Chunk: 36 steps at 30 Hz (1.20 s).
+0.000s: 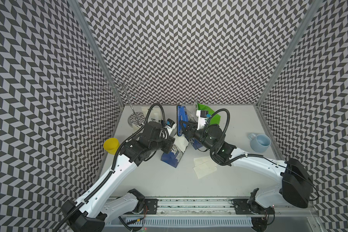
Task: Staple the receipts to the bags
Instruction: Place the stapler in the takeout bag.
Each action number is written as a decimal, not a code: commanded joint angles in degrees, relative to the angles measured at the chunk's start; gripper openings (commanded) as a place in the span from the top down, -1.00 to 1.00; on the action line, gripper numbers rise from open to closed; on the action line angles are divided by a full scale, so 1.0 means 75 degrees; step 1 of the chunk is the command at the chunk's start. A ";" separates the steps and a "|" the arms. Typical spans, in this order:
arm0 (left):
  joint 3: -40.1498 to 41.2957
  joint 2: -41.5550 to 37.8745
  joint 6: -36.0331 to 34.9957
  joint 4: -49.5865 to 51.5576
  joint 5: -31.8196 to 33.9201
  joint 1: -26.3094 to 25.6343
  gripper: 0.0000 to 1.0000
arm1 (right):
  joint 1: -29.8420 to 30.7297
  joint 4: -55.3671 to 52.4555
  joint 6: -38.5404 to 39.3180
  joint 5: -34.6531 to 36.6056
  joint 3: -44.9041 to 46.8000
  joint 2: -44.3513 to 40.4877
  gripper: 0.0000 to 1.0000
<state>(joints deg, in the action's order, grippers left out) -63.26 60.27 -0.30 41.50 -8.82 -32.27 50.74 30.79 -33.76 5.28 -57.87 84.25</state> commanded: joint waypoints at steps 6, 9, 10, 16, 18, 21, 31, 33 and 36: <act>0.0194 -0.0116 0.0158 -0.0405 -0.0583 0.0189 1.00 | 0.0055 0.1855 -0.0470 0.0055 -0.0723 0.0118 0.87; 0.0154 -0.0103 0.0217 -0.0458 -0.0646 0.0208 1.00 | 0.0055 0.1599 -0.0537 0.0047 -0.0966 0.0311 0.86; 0.0139 -0.0102 0.0237 -0.0479 -0.0683 0.0225 1.00 | 0.0073 0.1580 -0.0570 0.0052 -0.0988 0.0374 0.87; 0.0048 -0.0130 0.0297 -0.0587 -0.0854 0.0272 1.00 | 0.0195 0.1248 -0.0638 0.0185 -0.1095 0.0660 0.87; 0.0033 -0.0178 0.0310 -0.0628 -0.0888 0.0313 1.00 | 0.0262 0.1227 -0.0609 0.0234 -0.1097 0.0763 0.87; 0.0033 -0.0263 0.0331 -0.0681 -0.0926 0.0418 1.00 | 0.0385 0.1114 -0.0470 0.0298 -0.1144 0.0854 0.87; 0.0120 -0.0155 0.0432 -0.0622 -0.0800 0.0668 1.00 | 0.0645 0.0876 -0.0032 0.0453 -0.1165 0.0745 0.87; 0.0148 -0.0126 0.0472 -0.0640 -0.0784 0.0704 1.00 | 0.0688 0.0779 0.0102 0.0558 -0.1202 0.0732 0.87; 0.0182 -0.0079 0.0520 -0.0646 -0.0785 0.0763 1.00 | 0.0779 0.0771 0.0333 0.0674 -0.1217 0.0691 0.88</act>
<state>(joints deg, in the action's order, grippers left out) -62.30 59.88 2.72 39.83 -14.70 -27.33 55.31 31.16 -33.61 9.54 -64.25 91.61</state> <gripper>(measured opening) 0.065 0.286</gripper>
